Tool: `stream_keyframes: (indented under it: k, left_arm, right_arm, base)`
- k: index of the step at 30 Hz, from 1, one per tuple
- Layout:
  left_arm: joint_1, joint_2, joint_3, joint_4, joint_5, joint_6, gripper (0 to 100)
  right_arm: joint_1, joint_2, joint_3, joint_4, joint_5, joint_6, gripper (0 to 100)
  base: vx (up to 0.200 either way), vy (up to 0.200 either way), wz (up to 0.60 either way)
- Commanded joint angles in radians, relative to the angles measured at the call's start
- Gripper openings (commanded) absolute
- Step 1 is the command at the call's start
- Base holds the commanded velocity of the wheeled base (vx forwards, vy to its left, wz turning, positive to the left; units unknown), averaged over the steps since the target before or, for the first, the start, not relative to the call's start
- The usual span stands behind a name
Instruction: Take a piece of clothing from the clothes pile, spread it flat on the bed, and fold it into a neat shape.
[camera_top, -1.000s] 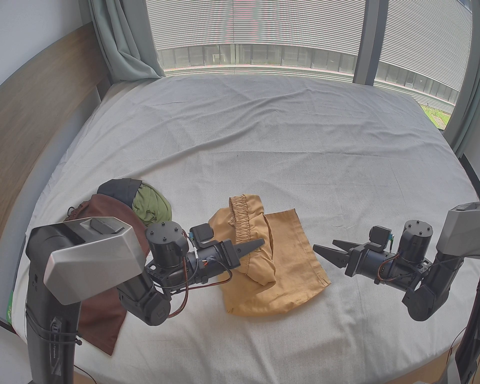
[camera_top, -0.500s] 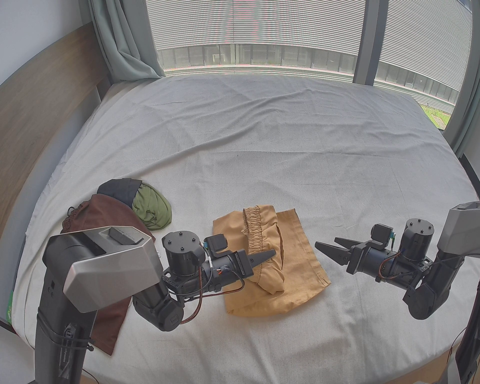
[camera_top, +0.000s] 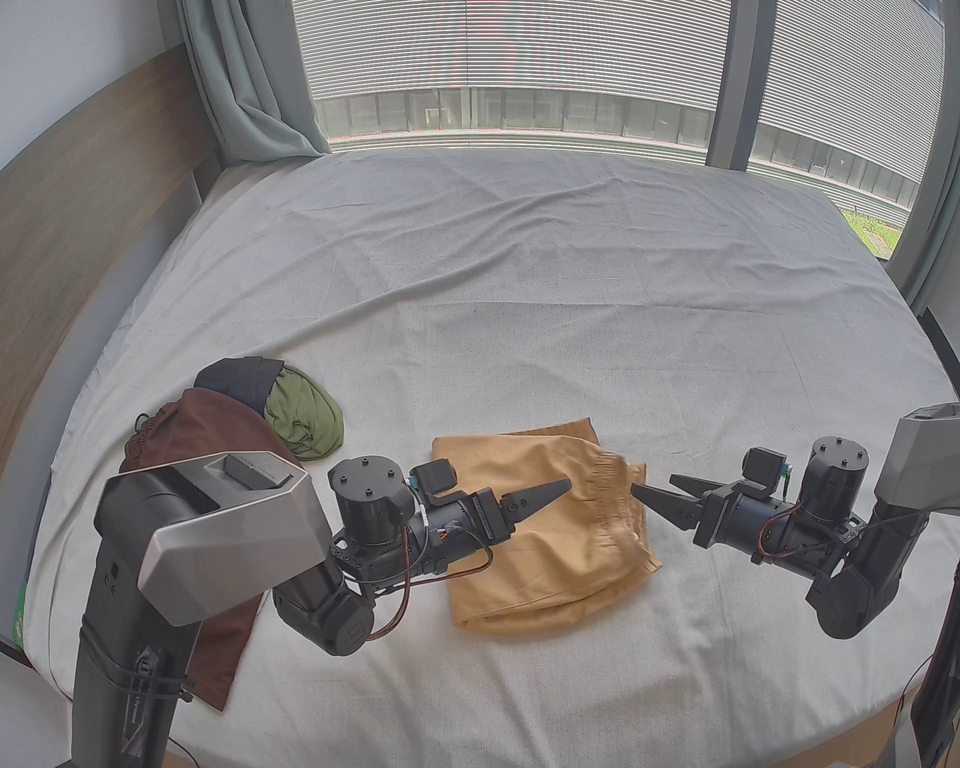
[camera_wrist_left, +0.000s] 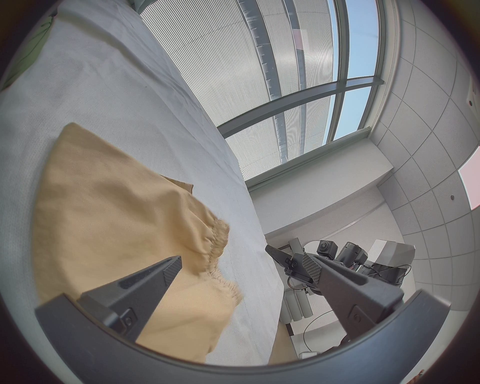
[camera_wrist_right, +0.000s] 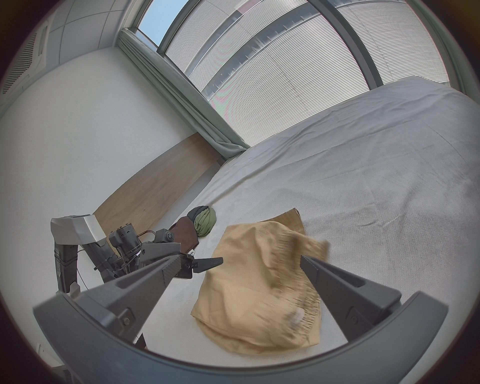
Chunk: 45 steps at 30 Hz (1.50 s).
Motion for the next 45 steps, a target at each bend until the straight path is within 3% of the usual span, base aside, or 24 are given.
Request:
stream_keyframes:
  k: [1,12,16,20,30,45]
  left_arm:
    - [0.004,0.004,0.002,-0.006,0.004,0.0,100]
    - [0.03,-0.033,0.067,-0.068,0.03,0.006,100]
    - [0.059,-0.074,0.094,-0.068,0.03,0.014,100]
    - [0.108,-0.119,0.141,-0.068,0.028,0.082,100]
    - [0.215,-0.217,0.254,-0.071,0.017,0.095,100]
    - [0.312,-0.318,0.404,-0.069,-0.01,0.167,100]
  right_arm:
    - [0.0,0.002,0.002,0.0,0.0,-0.001,100]
    - [0.032,0.038,0.011,0.0,0.0,-0.002,100]
    - [0.037,0.061,0.008,0.0,0.0,-0.001,100]
    - [0.055,0.091,0.006,0.0,0.002,0.005,100]
    - [0.076,0.179,0.0,-0.003,0.003,0.009,100]
    - [0.093,0.249,0.005,-0.005,0.003,0.009,100]
  base:
    - [0.0,0.0,0.0]
    - [0.0,0.0,0.0]
    - [0.0,0.0,0.0]
    - [0.0,0.0,0.0]
    - [0.0,0.0,0.0]
    - [0.0,0.0,0.0]
